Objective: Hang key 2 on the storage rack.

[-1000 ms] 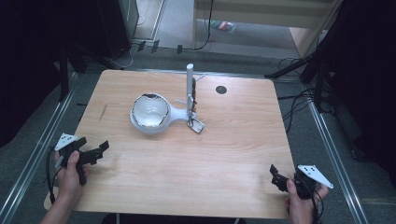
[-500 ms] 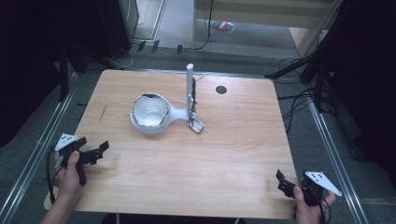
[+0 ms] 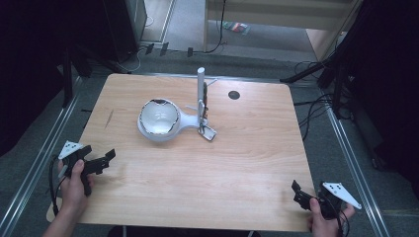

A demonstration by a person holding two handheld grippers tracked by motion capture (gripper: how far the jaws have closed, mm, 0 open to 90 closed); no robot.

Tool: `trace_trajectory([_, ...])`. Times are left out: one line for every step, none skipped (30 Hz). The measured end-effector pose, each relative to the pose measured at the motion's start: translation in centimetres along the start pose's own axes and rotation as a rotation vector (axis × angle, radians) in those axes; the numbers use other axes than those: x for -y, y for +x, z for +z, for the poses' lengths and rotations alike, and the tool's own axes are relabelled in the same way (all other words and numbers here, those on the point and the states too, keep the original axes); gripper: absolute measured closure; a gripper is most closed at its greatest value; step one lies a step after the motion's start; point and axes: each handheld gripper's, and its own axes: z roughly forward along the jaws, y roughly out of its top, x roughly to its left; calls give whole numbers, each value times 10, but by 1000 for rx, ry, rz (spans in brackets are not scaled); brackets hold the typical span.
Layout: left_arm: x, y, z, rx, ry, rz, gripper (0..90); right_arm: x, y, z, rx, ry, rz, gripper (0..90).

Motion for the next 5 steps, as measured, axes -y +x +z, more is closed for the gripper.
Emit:
trace_trajectory([0,0,0,0,0,0,7,0,0,0,1,-1,-2,0])
trace_trajectory([0,0,0,0,0,0,7,0,1,0,-1,2,2,0])
trace_trajectory([0,0,0,-1,1,2,7,0,1,1,-1,5,1,0])
trace_trajectory([0,0,0,-2,2,1,7,0,1,1,-3,7,-3,0])
trace_trajectory([0,0,0,-3,3,2,7,0,1,1,-3,7,-3,0])
